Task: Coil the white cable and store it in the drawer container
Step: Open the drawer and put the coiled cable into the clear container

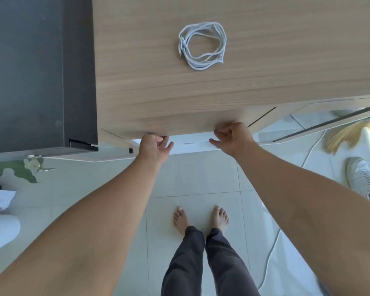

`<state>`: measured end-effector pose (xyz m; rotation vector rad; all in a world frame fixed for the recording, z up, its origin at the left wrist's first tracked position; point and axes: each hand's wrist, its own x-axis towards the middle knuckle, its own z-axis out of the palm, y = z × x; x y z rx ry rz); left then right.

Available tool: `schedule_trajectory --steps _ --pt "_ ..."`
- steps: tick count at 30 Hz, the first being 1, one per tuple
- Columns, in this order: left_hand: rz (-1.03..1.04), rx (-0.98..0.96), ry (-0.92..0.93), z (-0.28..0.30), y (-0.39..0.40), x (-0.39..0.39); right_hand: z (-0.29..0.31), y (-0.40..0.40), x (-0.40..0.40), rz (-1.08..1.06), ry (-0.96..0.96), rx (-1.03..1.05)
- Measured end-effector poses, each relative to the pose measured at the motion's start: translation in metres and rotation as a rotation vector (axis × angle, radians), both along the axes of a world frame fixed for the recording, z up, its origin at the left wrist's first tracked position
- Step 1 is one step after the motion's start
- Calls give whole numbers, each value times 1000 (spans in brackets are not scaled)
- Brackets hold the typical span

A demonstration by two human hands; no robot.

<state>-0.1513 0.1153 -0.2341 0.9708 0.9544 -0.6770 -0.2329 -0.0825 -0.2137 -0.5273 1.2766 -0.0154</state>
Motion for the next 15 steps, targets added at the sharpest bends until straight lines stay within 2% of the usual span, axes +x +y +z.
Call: schedule_trajectory --steps 6,10,12,15 --pt "24 -41 -25 -4 7 -14 -4 7 -15 -17 -33 36" --pt "-25 -5 -2 3 19 -37 -1 15 -44 72 -64 52" --pt "-122 59 16 6 26 -53 4 19 -60 201 -11 12" --pt "-447 287 33 24 31 -73 24 26 -82 518 159 -153"
